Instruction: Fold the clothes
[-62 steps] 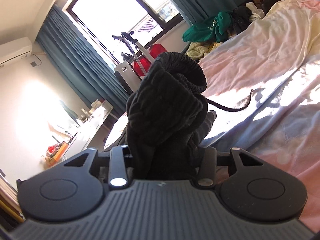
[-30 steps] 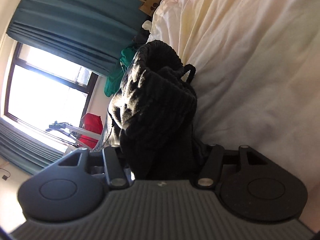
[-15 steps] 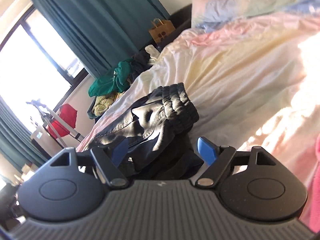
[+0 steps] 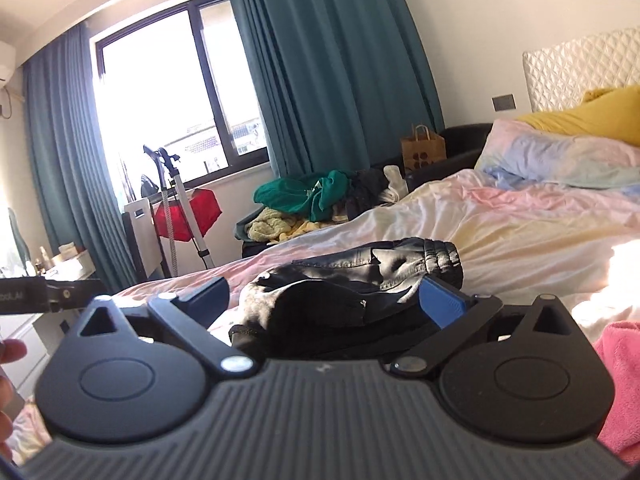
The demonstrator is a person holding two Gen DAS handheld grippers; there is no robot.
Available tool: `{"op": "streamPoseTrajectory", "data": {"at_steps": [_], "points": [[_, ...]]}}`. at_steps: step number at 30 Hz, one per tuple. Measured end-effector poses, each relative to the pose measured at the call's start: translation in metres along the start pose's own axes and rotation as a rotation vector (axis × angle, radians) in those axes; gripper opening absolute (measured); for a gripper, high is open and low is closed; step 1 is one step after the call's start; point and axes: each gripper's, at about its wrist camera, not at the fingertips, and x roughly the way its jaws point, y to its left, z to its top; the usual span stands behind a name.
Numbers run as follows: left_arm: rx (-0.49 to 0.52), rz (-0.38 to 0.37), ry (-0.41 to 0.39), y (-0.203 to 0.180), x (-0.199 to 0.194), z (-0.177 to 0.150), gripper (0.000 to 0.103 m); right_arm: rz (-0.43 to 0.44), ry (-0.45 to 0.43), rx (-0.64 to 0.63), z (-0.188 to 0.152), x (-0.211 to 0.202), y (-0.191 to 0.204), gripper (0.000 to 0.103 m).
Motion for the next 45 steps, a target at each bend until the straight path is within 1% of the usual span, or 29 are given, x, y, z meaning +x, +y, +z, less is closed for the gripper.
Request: {"op": "streamPoseTrajectory", "data": {"at_steps": [3,5,7,13,17,21,37,45], "points": [[0.024,0.009,-0.019,-0.006,-0.018,-0.014,0.103,-0.016,0.019,-0.028,-0.009,-0.007,0.007,0.103],[0.036,0.023,-0.032,-0.009,-0.025,-0.024,0.103,-0.039,0.037,-0.045,-0.016,-0.009,0.011,0.103],[0.043,0.034,-0.035,-0.009,-0.028,-0.031,0.103,-0.044,0.051,-0.056,-0.021,-0.008,0.014,0.103],[0.032,0.062,-0.018,0.001,-0.020,-0.046,0.103,-0.077,0.069,-0.100,-0.033,0.000,0.026,0.103],[0.038,0.064,-0.003,0.009,-0.013,-0.052,0.103,-0.056,0.096,-0.085,-0.037,0.007,0.024,0.103],[0.025,0.062,0.002,0.015,-0.010,-0.055,0.103,-0.069,0.118,-0.079,-0.042,0.015,0.025,0.103],[0.038,0.080,0.014,0.016,-0.016,-0.060,0.103,-0.097,0.094,-0.129,-0.043,0.010,0.036,0.103],[0.042,0.091,0.023,0.017,-0.015,-0.064,0.103,-0.096,0.092,-0.121,-0.042,0.010,0.035,0.103]]}}
